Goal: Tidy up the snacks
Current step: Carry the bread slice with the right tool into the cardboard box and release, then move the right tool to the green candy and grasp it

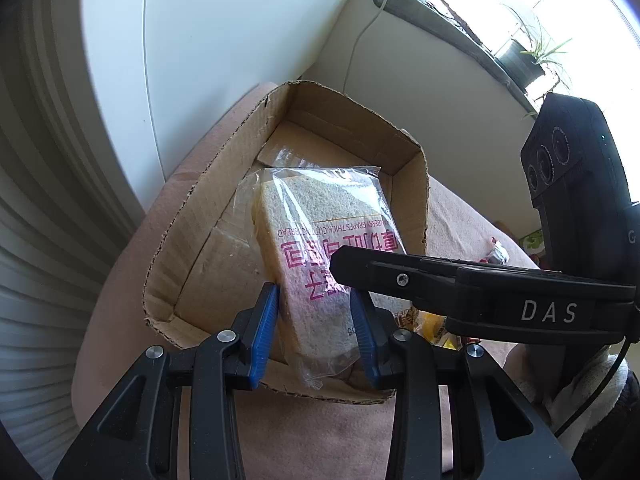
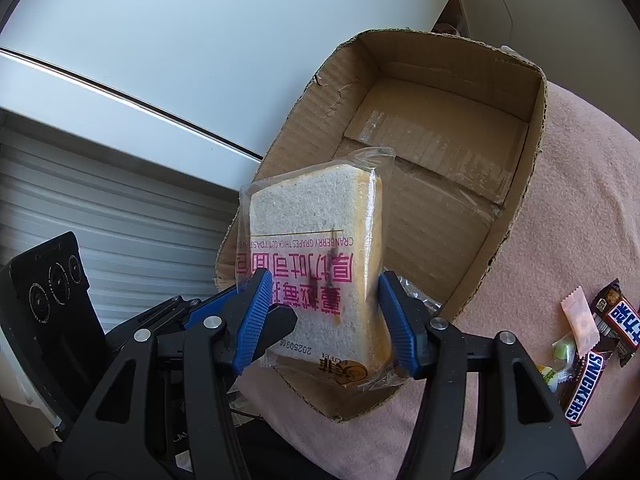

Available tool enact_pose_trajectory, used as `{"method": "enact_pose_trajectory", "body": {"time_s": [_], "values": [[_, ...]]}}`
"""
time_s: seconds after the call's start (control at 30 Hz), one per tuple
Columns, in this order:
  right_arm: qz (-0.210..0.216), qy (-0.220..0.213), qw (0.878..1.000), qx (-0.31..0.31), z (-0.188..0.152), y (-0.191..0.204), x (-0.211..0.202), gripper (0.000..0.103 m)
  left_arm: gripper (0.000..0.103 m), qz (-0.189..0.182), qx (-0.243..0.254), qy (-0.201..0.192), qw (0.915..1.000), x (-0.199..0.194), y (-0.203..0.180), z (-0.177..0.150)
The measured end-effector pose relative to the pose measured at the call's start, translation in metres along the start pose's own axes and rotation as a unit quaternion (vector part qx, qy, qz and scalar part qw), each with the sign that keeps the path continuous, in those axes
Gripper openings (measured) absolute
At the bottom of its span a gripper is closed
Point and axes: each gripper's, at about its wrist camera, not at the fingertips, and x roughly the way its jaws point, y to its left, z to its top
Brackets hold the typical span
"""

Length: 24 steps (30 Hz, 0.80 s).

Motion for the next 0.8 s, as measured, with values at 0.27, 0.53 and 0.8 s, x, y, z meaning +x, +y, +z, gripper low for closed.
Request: {"method": "enact_pose_trajectory", "body": {"time_s": [0.27, 0.53, 0.8], "values": [[-0.037, -0.013, 0.999, -0.013, 0.003, -0.001, -0.002, 0.059, 0.034, 0.03, 0.004, 0.0, 0.9995, 0.001, 0.005, -0.002], [-0.047, -0.048, 0.998, -0.02, -0.009, -0.003, -0.029, 0.059, 0.035, 0.037, 0.032, -0.022, 0.9985, -0.013, 0.0, -0.006], [-0.099, -0.111, 0.987, -0.064, -0.037, -0.013, -0.073, 0.073, 0.041, 0.027, 0.08, -0.039, 0.9956, -0.026, -0.03, -0.013]]}}
